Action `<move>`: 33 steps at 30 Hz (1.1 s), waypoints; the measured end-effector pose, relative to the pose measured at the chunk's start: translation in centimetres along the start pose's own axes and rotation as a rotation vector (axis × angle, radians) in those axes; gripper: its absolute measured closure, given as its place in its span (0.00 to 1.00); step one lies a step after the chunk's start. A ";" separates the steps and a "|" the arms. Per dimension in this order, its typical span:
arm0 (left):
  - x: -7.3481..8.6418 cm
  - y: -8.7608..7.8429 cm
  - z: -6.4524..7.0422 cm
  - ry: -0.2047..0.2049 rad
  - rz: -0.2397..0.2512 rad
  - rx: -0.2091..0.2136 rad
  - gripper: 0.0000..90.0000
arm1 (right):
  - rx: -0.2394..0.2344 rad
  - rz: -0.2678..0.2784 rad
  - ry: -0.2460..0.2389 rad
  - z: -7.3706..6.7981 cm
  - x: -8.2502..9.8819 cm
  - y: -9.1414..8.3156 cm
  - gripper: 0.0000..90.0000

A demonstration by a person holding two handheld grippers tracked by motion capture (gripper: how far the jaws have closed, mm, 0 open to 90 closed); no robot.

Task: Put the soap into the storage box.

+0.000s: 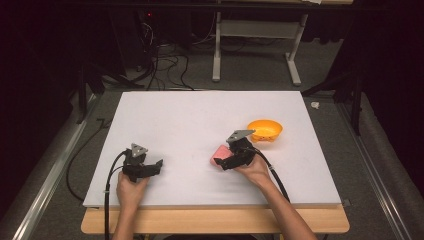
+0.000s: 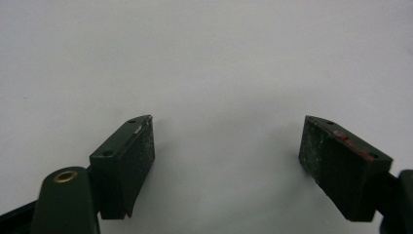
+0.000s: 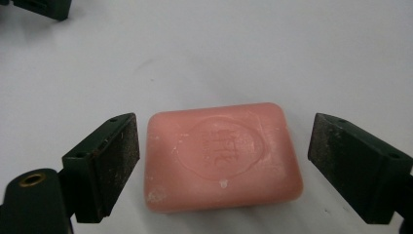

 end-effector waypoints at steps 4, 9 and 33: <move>0.0 0.0 0.0 0.000 0.000 0.000 0.24 | 0.005 -0.013 -0.008 0.0 0.0 0.6 0.14; 0.0 0.0 0.0 0.000 0.000 0.000 0.24 | 0.012 -0.027 -0.035 -0.1 0.1 1.2 0.13; 0.0 0.0 0.1 0.003 0.002 -0.005 0.24 | 0.051 -0.087 -0.055 -0.3 0.7 2.5 0.15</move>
Point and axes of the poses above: each handheld gripper's, and its own axes: y roughly forward along the jaws, x roughly out of its underside, z roughly to its right, the point moved 1 cm from there along y, roughly forward along the jaws, and after that the axes turned 15 degrees about y, right-handed, at the moved point
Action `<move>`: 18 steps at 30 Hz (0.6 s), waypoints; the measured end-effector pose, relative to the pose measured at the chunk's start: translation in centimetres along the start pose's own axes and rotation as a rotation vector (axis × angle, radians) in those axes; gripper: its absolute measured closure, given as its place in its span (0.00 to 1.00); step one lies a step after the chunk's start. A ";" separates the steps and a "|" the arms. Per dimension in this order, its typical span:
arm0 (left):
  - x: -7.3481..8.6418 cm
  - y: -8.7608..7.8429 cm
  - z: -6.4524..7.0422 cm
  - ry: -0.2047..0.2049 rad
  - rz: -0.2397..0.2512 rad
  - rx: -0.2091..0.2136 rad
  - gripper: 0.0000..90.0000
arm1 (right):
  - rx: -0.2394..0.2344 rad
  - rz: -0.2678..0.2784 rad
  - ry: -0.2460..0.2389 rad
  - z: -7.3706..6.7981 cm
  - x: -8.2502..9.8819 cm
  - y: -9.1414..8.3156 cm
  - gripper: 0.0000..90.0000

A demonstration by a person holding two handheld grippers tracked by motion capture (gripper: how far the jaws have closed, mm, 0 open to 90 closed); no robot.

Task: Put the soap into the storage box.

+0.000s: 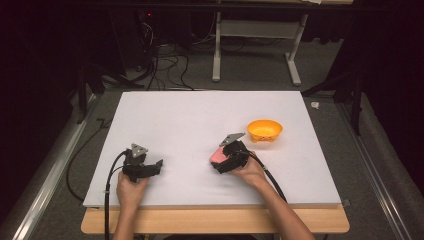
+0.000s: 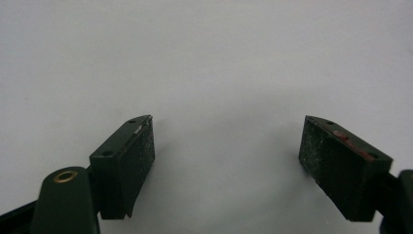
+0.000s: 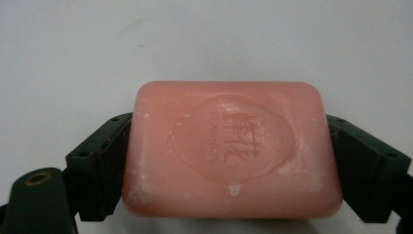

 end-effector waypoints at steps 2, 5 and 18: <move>0.0 0.0 0.0 0.000 0.000 0.000 0.24 | 0.002 0.001 0.001 0.0 0.0 0.0 0.15; 0.0 0.0 0.0 0.000 0.000 0.001 0.24 | 0.003 -0.003 -0.003 0.0 0.0 0.0 0.15; 0.0 0.0 -0.1 -0.003 -0.002 0.005 0.24 | -0.021 0.001 0.012 -0.3 0.1 -0.1 0.15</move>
Point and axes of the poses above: each handheld gripper's, and its own axes: y roughly forward along the jaws, x roughly out of its underside, z roughly to its right, the point moved 1 cm from there along y, roughly forward along the jaws, and after that the axes turned 15 degrees about y, right-handed, at the moved point
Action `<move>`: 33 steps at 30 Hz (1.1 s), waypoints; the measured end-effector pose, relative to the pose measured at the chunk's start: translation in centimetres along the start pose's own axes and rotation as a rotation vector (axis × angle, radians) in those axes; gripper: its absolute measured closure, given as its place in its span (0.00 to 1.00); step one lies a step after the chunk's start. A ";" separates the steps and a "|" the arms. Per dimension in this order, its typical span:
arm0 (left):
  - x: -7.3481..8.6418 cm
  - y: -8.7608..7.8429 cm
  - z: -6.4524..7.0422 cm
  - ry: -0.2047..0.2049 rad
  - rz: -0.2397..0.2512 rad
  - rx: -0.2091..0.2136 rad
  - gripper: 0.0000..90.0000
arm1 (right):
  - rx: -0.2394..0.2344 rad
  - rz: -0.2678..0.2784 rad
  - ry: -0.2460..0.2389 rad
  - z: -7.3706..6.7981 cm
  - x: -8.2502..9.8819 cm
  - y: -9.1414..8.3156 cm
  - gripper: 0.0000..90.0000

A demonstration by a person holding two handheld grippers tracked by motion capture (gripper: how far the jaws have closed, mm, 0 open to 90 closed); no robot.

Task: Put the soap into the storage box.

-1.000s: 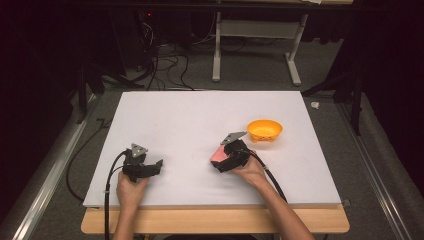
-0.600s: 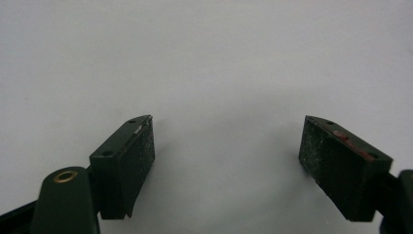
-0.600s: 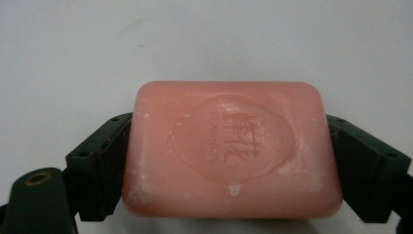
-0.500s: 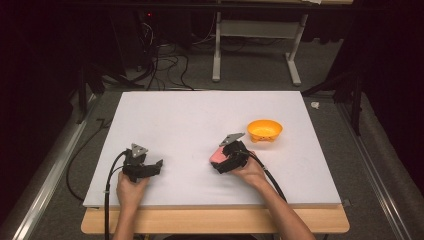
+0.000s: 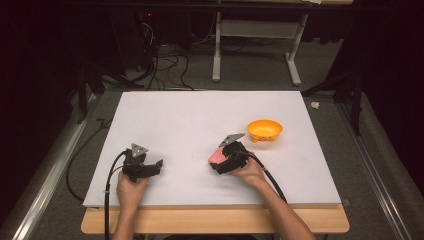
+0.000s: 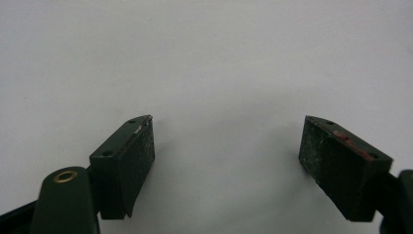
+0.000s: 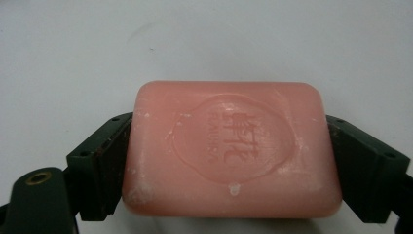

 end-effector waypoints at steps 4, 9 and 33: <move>0.0 0.0 0.0 0.000 0.000 0.000 0.24 | -0.003 0.003 0.006 -0.2 0.0 -0.1 0.15; 0.0 0.0 0.0 0.000 0.000 0.000 0.24 | -0.013 0.021 0.007 -0.2 -0.1 -0.6 0.15; 0.0 0.0 0.0 0.000 0.000 0.000 0.24 | -0.019 0.072 0.070 0.5 -0.4 -3.2 0.15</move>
Point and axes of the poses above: each handheld gripper's, and its own axes: y roughly forward along the jaws, x roughly out of its underside, z roughly to its right, the point moved 1 cm from there along y, roughly forward along the jaws, and after that the axes turned 15 degrees about y, right-handed, at the moved point
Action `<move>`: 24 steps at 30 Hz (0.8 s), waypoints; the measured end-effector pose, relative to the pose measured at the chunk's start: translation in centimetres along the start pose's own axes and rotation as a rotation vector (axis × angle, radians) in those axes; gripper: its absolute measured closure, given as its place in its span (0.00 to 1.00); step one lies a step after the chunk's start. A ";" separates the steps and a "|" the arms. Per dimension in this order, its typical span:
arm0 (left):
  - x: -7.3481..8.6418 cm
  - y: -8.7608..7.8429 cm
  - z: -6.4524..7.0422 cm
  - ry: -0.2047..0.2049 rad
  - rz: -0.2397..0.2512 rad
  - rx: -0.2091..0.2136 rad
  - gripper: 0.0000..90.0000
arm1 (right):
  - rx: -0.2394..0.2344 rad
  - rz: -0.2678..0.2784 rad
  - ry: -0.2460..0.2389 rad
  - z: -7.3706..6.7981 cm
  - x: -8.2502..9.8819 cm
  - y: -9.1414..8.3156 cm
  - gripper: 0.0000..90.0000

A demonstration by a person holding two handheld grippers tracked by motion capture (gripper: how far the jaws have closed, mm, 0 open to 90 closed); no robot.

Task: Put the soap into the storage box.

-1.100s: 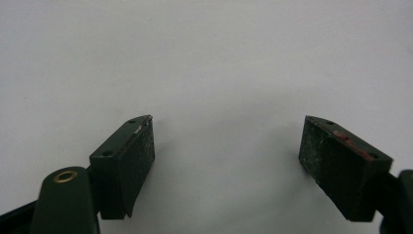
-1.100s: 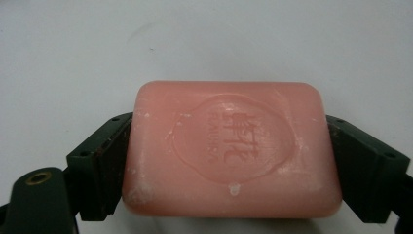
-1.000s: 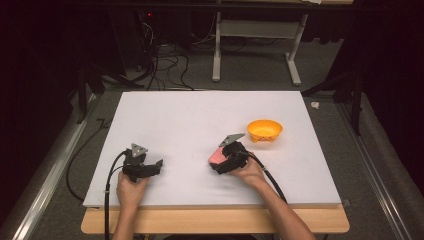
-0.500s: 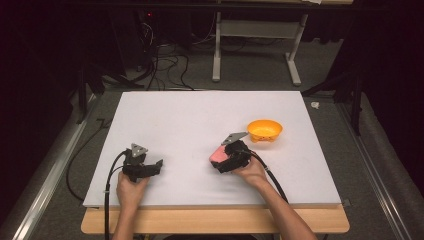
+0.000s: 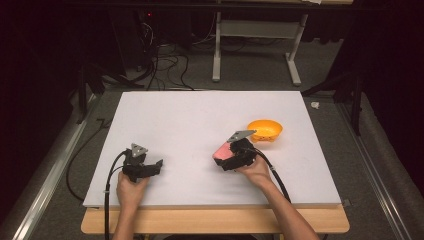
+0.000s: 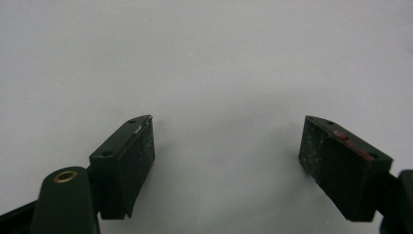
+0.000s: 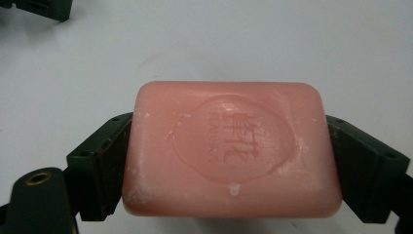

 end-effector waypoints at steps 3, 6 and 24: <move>0.0 0.0 0.0 0.000 0.000 0.000 0.24 | 0.001 0.010 0.003 0.1 -0.1 -0.5 0.15; 0.0 0.0 0.0 0.000 0.000 0.000 0.24 | 0.001 0.020 0.014 0.2 -0.1 -1.0 0.15; 0.0 0.0 0.0 0.000 0.000 0.000 0.24 | 0.016 0.073 0.057 1.0 0.1 -3.7 0.15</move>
Point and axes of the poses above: each handheld gripper's, and its own axes: y roughly forward along the jaws, x roughly out of its underside, z roughly to its right, the point moved 1 cm from there along y, roughly forward along the jaws, and after that the axes turned 15 degrees about y, right-handed, at the moved point
